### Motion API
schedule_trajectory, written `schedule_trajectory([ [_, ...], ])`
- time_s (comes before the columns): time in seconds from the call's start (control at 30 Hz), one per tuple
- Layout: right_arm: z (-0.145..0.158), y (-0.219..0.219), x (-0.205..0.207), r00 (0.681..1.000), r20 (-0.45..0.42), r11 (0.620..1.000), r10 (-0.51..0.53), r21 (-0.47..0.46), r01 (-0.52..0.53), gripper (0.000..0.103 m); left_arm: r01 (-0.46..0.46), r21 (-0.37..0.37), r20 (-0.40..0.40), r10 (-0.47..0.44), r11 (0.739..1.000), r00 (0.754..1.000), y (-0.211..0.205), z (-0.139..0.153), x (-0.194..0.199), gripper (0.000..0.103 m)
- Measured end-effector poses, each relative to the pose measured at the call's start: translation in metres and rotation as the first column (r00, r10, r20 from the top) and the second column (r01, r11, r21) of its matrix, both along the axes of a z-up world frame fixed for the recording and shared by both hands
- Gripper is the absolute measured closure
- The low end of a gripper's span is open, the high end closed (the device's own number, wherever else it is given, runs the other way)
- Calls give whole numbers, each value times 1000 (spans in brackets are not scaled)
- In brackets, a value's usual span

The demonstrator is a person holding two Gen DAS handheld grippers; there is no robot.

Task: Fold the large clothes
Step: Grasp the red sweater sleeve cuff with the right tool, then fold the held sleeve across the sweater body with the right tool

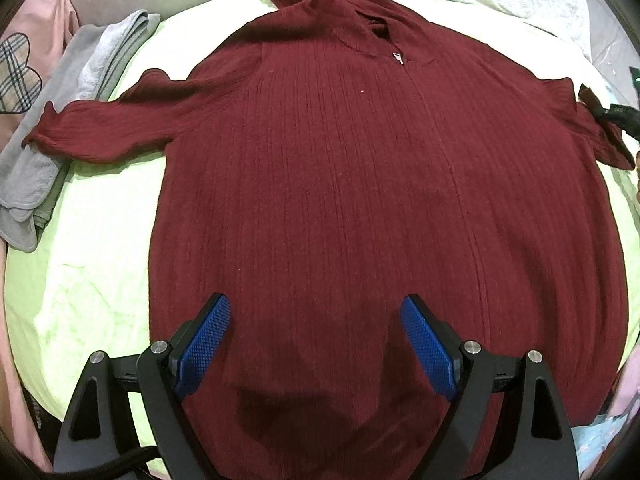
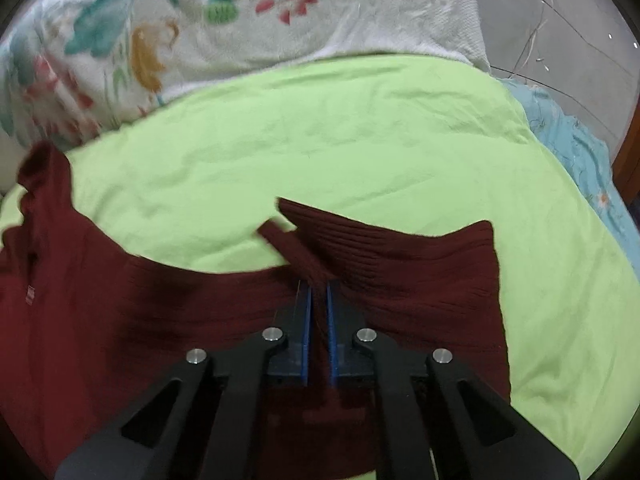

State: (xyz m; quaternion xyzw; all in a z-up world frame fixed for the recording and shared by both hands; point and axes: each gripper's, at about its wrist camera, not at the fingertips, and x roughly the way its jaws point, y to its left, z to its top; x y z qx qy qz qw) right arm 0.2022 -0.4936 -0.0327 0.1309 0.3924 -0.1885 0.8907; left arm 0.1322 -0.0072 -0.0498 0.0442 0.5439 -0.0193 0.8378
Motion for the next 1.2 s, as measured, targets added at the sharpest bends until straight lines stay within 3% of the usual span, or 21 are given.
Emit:
schedule_trajectory([
  [0.17,34,38,-17,988,129,979,86,173,-108,97,-1,-18,2,1,1000,1000,4,0,2,15],
  [0.33,59,125,-3,943,228,908,241,291,-302,97,-5,-60,24,6,998,1000,11,5,6,15],
  [0.6,38,278,63,870,267,745,415,450,-493,97,-59,-152,54,67,987,996,45,18,10,15],
  [0.77,16,358,94,837,258,668,483,510,-542,97,-93,-188,52,105,978,993,67,19,13,15],
  [0.93,-10,394,121,827,221,624,517,563,-541,97,-114,-200,56,128,973,990,86,17,20,15],
  [1.1,-21,409,123,803,198,562,561,622,-546,86,-103,-255,72,125,961,990,94,18,48,15],
  [1.13,-22,410,121,804,207,560,557,621,-548,79,-97,-268,77,122,958,990,94,18,56,15],
  [1.2,-12,398,105,814,238,581,530,597,-553,75,-83,-293,77,110,953,991,93,15,72,15],
])
